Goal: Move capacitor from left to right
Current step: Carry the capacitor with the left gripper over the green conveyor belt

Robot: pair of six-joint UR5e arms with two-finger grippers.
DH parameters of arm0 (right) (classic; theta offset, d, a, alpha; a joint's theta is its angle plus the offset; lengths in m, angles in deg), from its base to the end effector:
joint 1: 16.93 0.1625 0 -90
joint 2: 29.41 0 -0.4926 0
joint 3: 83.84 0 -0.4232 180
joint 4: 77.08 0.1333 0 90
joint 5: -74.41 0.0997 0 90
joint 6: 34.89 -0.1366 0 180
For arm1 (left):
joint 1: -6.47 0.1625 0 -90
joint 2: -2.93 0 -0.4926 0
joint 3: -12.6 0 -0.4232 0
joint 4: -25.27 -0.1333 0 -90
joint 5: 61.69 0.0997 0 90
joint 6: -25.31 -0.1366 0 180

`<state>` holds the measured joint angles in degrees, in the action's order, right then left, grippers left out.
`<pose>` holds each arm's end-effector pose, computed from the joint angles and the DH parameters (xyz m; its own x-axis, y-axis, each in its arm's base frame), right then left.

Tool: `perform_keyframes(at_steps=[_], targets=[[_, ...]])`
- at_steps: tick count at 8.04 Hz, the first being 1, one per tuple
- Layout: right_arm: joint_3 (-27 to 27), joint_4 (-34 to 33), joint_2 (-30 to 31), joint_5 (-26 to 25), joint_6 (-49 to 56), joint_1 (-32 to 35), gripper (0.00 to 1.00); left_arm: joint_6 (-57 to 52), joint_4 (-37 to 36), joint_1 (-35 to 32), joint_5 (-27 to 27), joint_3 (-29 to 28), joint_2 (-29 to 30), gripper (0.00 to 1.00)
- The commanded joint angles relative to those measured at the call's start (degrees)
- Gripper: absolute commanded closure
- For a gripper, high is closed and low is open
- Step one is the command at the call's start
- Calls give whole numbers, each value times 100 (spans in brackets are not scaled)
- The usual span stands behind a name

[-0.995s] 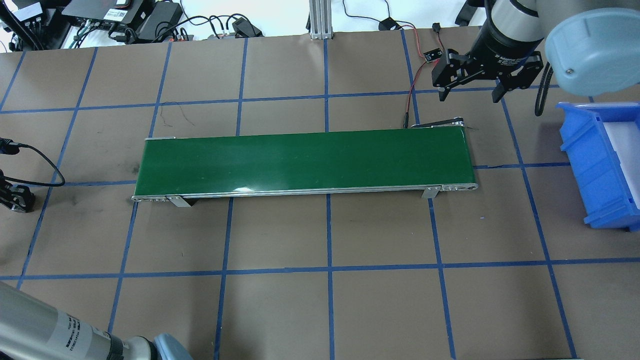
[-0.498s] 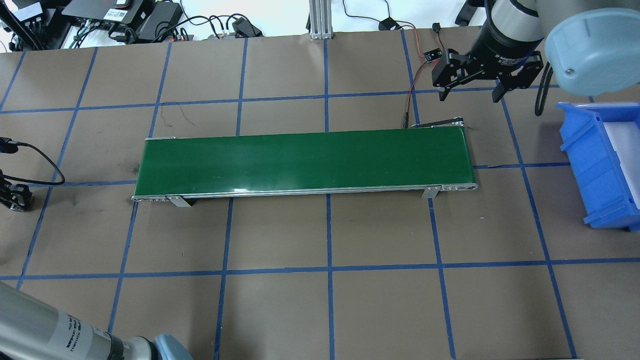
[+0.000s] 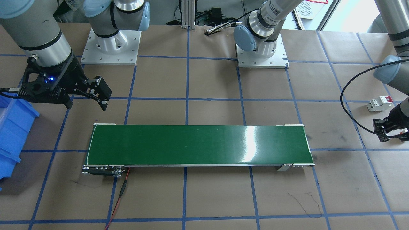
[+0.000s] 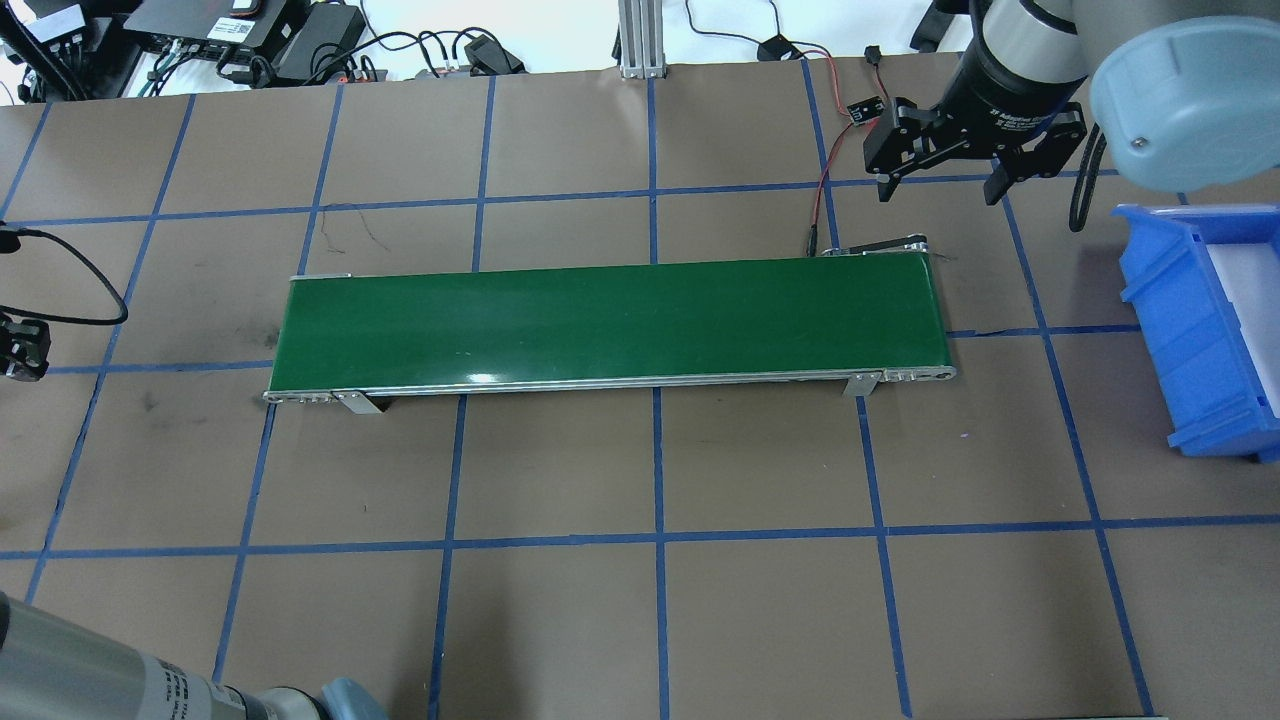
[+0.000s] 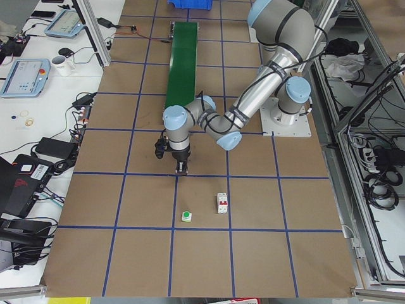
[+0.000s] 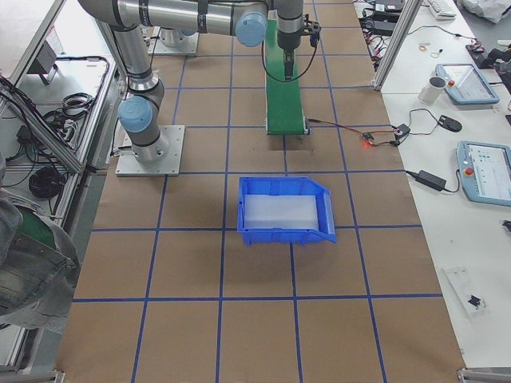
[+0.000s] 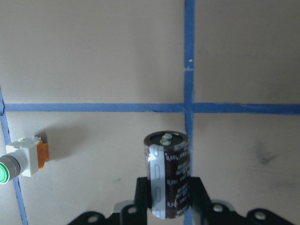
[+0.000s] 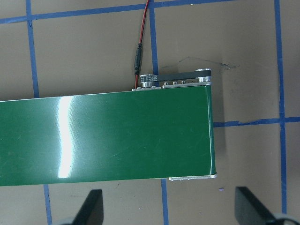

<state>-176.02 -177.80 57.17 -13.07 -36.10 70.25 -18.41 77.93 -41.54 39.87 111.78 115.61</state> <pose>0.1115 -0.5682 0.4859 -0.9968 0.0662 -0.0457 0.0701 0.9936 -0.0883 0.3637 -0.5625 0.2699 -0.9773 0.0274 -0.2102 0.0131 0.9975 0.0688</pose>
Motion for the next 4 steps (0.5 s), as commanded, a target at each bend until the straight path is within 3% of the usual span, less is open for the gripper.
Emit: perform_keyframes(at_steps=[1, 3, 4], targets=[[7, 0, 0, -15, 7, 0, 0, 1255, 1059, -751, 13, -4, -886, 73], [7, 0, 0, -15, 16, 0, 0, 2198, 1516, -1541, -153, -4, -1186, 71], [7, -9, 0, -15, 16, 0, 0, 2584, 1588, -1780, -545, -4, -1292, 71]])
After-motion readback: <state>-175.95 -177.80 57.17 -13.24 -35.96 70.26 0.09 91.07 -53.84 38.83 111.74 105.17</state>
